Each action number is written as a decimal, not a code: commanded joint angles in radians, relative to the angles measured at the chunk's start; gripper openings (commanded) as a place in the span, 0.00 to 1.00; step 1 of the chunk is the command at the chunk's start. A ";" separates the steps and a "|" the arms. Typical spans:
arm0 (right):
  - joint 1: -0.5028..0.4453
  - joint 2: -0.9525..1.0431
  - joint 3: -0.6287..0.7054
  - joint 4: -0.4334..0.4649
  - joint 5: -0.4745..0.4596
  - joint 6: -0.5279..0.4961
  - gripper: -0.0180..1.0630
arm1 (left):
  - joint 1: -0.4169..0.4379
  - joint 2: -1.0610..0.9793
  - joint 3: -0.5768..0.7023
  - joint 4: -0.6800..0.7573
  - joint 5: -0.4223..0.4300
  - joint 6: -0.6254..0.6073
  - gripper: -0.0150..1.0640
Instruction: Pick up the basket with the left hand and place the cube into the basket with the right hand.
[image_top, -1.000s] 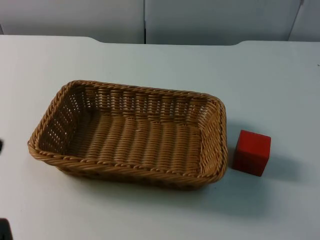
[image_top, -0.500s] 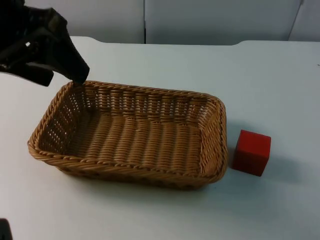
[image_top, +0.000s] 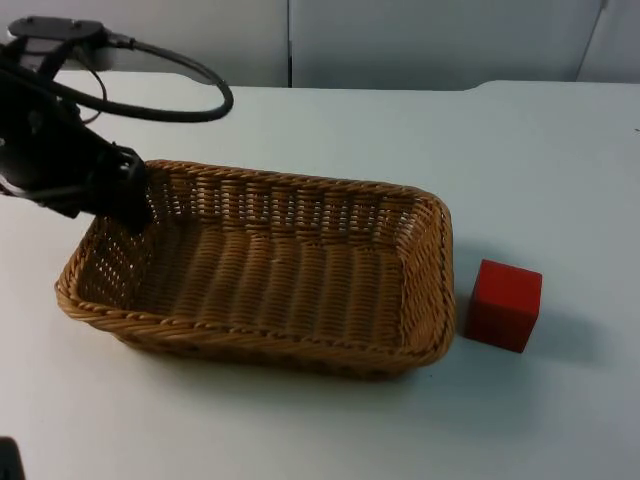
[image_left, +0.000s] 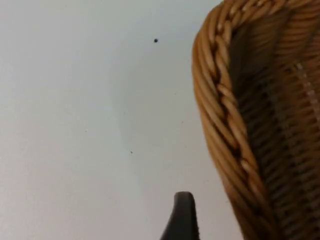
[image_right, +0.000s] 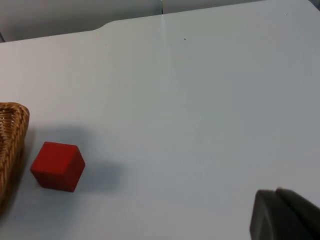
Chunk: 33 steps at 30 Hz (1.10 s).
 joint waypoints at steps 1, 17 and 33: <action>0.001 -0.004 0.004 0.006 -0.003 -0.003 0.02 | -0.007 0.032 -0.005 0.001 -0.034 -0.006 0.64; 0.001 -0.004 0.004 0.006 -0.003 -0.003 0.02 | 0.009 0.046 -0.090 -0.011 0.074 -0.122 0.01; 0.001 -0.004 0.004 0.006 -0.003 -0.003 0.02 | 0.045 -0.127 -0.097 -0.155 0.220 -0.169 0.01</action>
